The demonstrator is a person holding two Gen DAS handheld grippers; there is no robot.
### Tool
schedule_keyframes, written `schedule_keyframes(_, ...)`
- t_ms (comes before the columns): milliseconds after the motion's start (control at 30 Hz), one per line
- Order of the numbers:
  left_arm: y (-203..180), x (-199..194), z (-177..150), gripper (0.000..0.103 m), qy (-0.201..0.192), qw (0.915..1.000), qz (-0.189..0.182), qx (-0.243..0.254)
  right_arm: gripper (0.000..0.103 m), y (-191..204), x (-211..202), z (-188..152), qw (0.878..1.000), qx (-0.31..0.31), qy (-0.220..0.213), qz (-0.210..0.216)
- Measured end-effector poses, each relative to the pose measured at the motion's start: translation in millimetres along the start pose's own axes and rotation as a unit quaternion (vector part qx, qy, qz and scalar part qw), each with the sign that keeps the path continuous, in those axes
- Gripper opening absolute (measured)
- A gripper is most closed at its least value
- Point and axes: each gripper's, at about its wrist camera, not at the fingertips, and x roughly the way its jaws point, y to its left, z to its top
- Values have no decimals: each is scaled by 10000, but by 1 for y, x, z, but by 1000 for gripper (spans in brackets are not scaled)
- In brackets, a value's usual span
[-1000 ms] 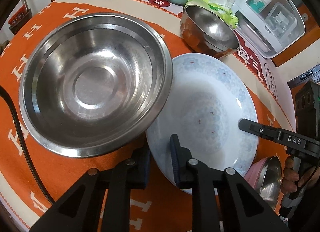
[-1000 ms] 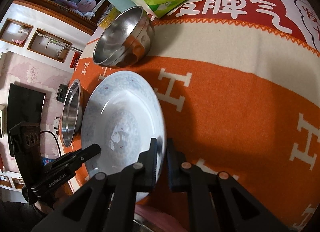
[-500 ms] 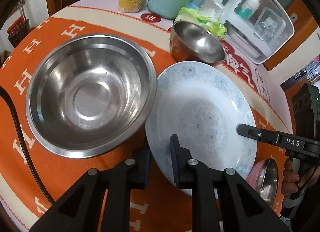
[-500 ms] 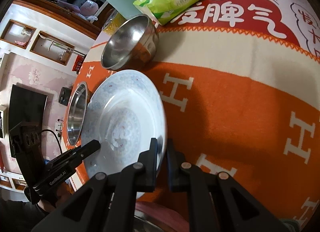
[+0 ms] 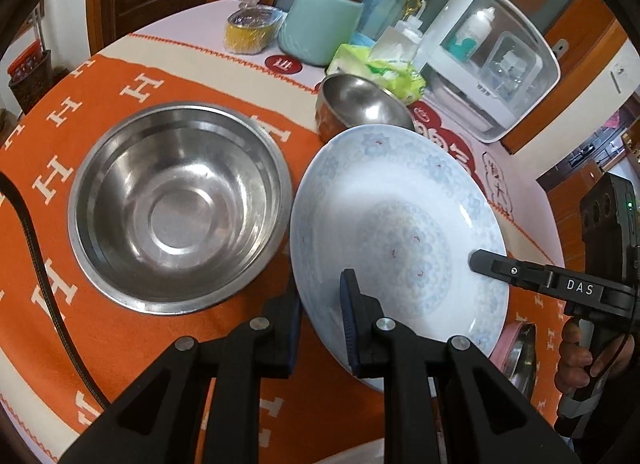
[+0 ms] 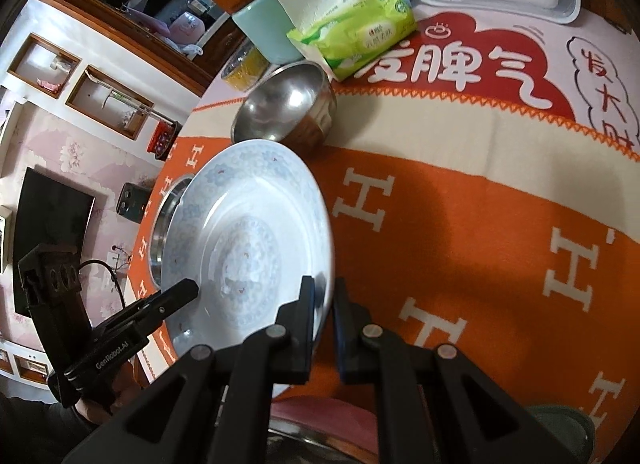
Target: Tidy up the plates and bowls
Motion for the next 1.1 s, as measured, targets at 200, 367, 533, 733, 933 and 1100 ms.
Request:
schedule_keyframes(200,-4,-20,2,16,-208,9997,-65,77,8,14,-17,-3,9997,-48,-259,6)
schedule_keyframes(367,-5,-41,1,16,-363,9992,-117,147,8,26,-29,-9,9991,-120,-404,-5)
schedule_keyframes(533,-8,-65,-4,16,-521,9982,-183,254,8,39,-46,-21,9982,-139,-590,20)
schedule_keyframes(733,-13,-96,-15,16,-684,9964,-272,430,8,55,-69,-43,9962,-161,-858,-6)
schedule_keyframes(933,-21,-124,-28,16,-838,9941,-356,584,9,65,-90,-69,9946,-130,-1031,-32)
schedule_keyframes(1100,-27,-145,-41,16,-941,9923,-397,703,9,72,-105,-93,9935,-119,-1136,-36)
